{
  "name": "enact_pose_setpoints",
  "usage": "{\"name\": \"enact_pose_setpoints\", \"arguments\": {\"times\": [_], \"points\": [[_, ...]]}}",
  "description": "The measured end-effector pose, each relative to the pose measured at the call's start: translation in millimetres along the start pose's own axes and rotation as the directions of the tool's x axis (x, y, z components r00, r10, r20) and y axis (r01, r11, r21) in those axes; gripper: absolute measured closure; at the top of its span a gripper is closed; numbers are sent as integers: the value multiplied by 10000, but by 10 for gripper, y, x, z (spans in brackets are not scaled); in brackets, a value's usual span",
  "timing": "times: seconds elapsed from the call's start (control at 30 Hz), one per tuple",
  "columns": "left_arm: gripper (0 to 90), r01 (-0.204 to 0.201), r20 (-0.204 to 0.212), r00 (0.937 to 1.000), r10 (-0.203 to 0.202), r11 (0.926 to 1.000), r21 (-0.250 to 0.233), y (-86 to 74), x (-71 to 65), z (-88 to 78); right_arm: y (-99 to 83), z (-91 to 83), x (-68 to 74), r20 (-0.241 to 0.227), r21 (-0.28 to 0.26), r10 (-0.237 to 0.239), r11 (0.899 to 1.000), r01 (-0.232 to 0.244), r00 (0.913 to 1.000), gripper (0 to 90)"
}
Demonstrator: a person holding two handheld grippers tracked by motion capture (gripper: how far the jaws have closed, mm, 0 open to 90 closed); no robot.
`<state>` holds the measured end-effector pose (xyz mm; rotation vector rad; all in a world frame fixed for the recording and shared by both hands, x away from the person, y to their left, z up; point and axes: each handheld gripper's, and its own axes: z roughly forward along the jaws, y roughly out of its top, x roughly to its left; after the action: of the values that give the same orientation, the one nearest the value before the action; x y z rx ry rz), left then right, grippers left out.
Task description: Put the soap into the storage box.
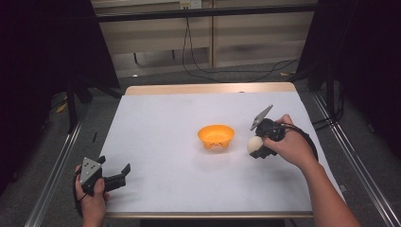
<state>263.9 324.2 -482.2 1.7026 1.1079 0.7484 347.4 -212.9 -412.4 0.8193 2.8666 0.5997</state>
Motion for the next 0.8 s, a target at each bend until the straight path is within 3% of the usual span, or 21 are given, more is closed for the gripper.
{"name": "enact_pose_setpoints", "arguments": {"times": [0.8], "points": [[0,25,14,10000,-25,10000,-6,0,2,0,311,-52,-44,-229,-133,-454,9989,451,9987,229]]}}
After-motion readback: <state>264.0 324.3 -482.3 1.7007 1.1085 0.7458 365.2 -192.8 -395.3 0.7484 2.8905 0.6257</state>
